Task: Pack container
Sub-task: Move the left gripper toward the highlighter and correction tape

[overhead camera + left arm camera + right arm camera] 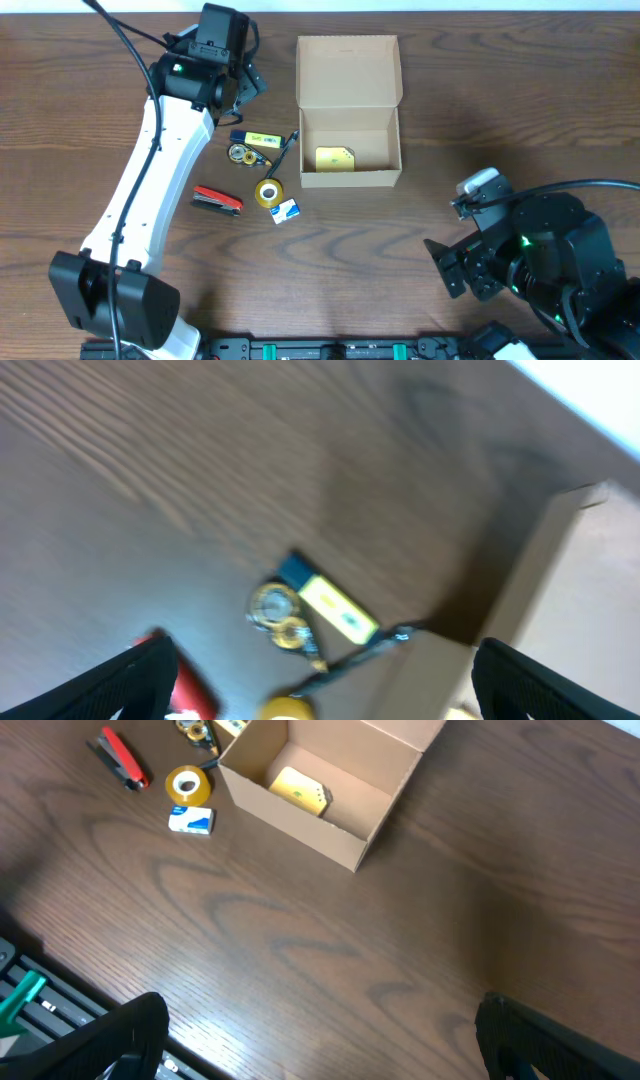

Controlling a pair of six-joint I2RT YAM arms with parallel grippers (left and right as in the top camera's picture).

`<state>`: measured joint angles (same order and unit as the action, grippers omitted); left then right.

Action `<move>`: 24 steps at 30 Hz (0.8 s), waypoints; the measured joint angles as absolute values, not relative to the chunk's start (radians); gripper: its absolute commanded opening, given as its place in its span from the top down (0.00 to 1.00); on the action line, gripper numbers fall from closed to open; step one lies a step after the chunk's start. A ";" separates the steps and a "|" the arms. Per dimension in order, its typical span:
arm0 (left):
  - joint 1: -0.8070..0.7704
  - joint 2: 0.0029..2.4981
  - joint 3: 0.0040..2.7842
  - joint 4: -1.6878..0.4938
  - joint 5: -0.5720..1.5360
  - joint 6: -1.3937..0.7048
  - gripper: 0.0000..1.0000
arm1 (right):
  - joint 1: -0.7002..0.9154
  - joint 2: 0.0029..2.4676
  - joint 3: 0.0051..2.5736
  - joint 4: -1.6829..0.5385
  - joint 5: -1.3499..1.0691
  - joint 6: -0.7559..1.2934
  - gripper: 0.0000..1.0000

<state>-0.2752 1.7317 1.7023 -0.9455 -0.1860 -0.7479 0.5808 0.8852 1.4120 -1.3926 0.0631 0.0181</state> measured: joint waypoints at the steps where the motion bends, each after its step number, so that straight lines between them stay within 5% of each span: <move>1: -0.275 1.732 1.702 -0.931 -0.169 -0.762 0.05 | 0.581 0.885 1.412 -1.393 0.063 0.019 0.01; 3: -0.277 1.732 1.702 -0.916 -0.146 -0.787 0.00 | 0.581 0.886 1.412 -1.393 0.063 0.019 0.01; 4: -0.277 1.732 1.702 -0.909 -0.139 -0.793 0.11 | 0.581 0.886 1.412 -1.393 0.063 0.018 0.01; 6: -0.276 1.732 1.701 -0.868 -0.129 -0.818 0.16 | 0.581 0.885 1.412 -1.393 0.063 0.018 0.01; 8: -0.276 1.733 1.701 -0.813 -0.122 -0.822 0.03 | 0.581 0.886 1.412 -1.393 0.063 0.019 0.01; 24: -0.276 1.868 1.700 -0.801 -0.111 -0.899 0.05 | 0.581 0.886 1.412 -1.393 0.063 0.019 0.01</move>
<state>-0.2756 1.8675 1.7000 -0.8005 -0.1112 -0.8986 0.5808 0.8856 1.4120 -1.3930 0.0628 0.0185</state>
